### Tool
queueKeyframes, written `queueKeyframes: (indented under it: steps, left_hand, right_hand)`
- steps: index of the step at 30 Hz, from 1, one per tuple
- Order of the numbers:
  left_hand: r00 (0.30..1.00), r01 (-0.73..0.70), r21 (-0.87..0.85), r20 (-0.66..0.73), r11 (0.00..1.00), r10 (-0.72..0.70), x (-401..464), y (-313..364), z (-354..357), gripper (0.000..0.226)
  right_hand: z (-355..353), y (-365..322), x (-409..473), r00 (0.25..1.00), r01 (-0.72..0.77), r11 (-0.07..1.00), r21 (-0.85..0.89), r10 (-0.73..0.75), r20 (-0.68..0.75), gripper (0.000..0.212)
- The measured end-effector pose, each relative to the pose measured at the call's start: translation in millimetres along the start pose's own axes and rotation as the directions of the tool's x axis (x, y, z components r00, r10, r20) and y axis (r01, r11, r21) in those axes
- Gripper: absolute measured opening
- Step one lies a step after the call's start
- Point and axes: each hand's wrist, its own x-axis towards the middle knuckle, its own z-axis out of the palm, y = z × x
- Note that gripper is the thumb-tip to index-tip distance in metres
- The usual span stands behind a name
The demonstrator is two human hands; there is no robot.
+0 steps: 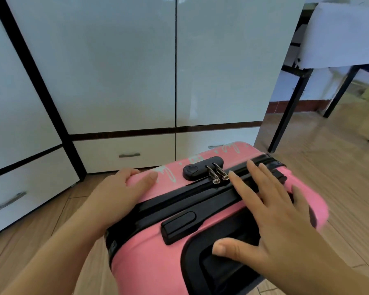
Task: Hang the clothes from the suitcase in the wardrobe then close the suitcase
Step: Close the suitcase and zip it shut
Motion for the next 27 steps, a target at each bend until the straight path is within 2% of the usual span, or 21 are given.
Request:
queueKeyframes:
  steps: [3, 7, 9, 11, 12, 14, 16, 17, 19, 21, 24, 27]
  left_hand:
    - [1.0, 0.013, -0.068, -0.02, 0.998, -0.015, 1.3, 0.0, 5.6, 0.059]
    - [0.999, 0.043, -0.171, 0.001, 0.984, -0.044, 1.0, 6.4, 13.6, 0.062]
    - [0.996, 0.054, -0.207, 0.075, 0.977, -0.039, -4.3, 13.6, 19.9, 0.06]
    - [0.98, 0.075, -0.274, 0.2, 0.959, -0.019, -10.9, 22.0, 25.4, 0.059]
    - [0.966, 0.088, -0.31, 0.258, 0.947, -0.005, -14.7, 27.0, 28.6, 0.062]
    - [0.946, 0.087, -0.357, 0.321, 0.93, 0.035, -20.4, 37.4, 37.9, 0.084]
    - [0.937, 0.058, -0.372, 0.341, 0.926, 0.079, -24.0, 50.1, 54.5, 0.106]
    - [0.924, 0.05, -0.388, 0.367, 0.92, 0.104, -26.0, 57.9, 65.9, 0.104]
    - [0.892, 0.07, -0.448, 0.428, 0.891, 0.145, -32.2, 76.3, 89.7, 0.076]
    - [0.881, 0.059, -0.512, 0.43, 0.857, 0.196, -31.9, 92.8, 118.6, 0.053]
    - [0.883, 0.01, -0.582, 0.387, 0.813, 0.266, -24.9, 114.7, 148.6, 0.042]
    - [0.864, 0.001, -0.604, 0.401, 0.797, 0.303, -10.4, 134.5, 171.4, 0.042]
  right_hand:
    - [6.4, 4.9, 5.9, 0.992, 0.03, 1.0, -0.005, -0.031, -0.123, 0.091]
    - [7.3, 37.9, 31.3, 0.973, 0.085, 0.996, -0.022, -0.088, -0.215, 0.075]
    - [3.2, 57.1, 41.4, 0.95, -0.029, 0.999, -0.023, 0.02, -0.312, 0.077]
    - [-3.0, 69.0, 44.4, 0.888, -0.209, 0.975, 0.078, 0.223, -0.401, 0.085]
    - [-6.4, 71.5, 42.5, 0.867, -0.262, 0.944, 0.2, 0.321, -0.381, 0.09]
    - [-12.0, 72.6, 35.2, 0.874, -0.291, 0.829, 0.477, 0.434, -0.22, 0.098]
    - [-14.0, 72.1, 24.4, 0.893, -0.312, 0.769, 0.558, 0.438, -0.105, 0.1]
    - [-12.8, 77.1, 21.4, 0.889, -0.325, 0.783, 0.53, 0.444, -0.111, 0.101]
    - [-15.3, 92.1, 20.8, 0.873, -0.372, 0.826, 0.424, 0.466, -0.142, 0.102]
    - [-21.2, 117.4, 23.4, 0.852, -0.445, 0.819, 0.363, 0.512, -0.111, 0.099]
    - [-27.9, 151.1, 28.2, 0.83, -0.495, 0.81, 0.314, 0.548, -0.105, 0.092]
    - [-28.1, 182.3, 32.9, 0.804, -0.531, 0.796, 0.29, 0.582, -0.123, 0.085]
